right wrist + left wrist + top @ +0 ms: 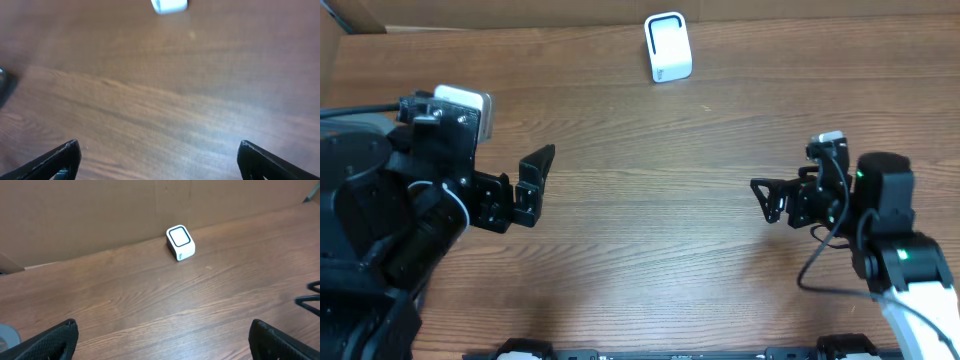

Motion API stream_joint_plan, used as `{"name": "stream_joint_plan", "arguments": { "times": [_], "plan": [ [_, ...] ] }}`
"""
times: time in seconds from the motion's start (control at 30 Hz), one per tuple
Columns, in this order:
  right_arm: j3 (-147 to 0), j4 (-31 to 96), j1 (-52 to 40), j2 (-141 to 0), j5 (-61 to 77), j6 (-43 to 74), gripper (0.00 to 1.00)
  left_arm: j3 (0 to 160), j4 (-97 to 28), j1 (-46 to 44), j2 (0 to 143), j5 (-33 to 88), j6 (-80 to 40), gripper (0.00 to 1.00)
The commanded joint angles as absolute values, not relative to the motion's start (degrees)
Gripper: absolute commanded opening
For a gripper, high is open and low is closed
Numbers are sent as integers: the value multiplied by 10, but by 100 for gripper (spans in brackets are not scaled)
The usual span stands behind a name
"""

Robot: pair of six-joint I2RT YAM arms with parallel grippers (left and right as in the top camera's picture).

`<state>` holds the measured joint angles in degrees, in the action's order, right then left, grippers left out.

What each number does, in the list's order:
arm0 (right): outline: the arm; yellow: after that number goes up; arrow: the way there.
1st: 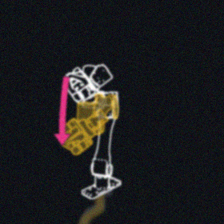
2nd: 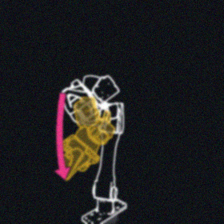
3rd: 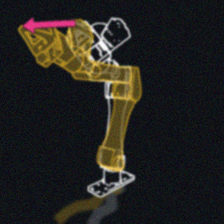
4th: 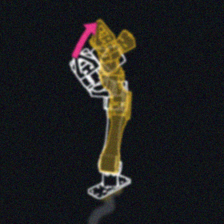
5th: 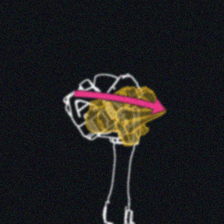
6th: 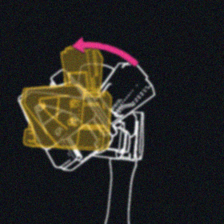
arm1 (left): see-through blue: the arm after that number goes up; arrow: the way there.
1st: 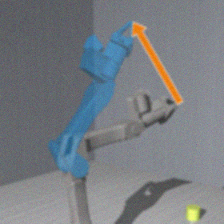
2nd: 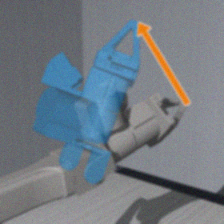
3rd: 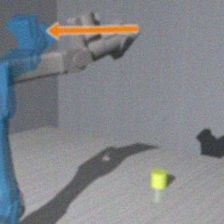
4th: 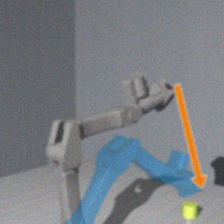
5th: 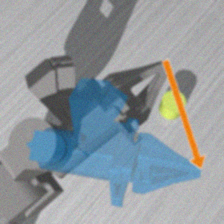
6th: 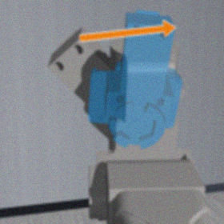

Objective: Scan the item barcode
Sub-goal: 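Swing the left gripper left over the grey basket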

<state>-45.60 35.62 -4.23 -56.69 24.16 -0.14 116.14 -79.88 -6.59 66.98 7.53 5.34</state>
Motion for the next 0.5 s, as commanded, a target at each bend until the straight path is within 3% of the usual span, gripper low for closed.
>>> {"name": "stream_joint_plan", "arguments": {
  "times": [0.0, 0.27, 0.47],
  "plan": [
    [-466, 368, -44, -597, 251, 5, 100, 1176, -809, -63, 681, 72, 76, 100],
    [-363, 368, 44, -527, 229, 69, 100, 1176, -840, -62, 681, -132, -15, 100],
    [-261, 368, 125, -454, 210, 137, 100, 1176, -835, 8, 682, -167, -61, 100]
  ]
}}
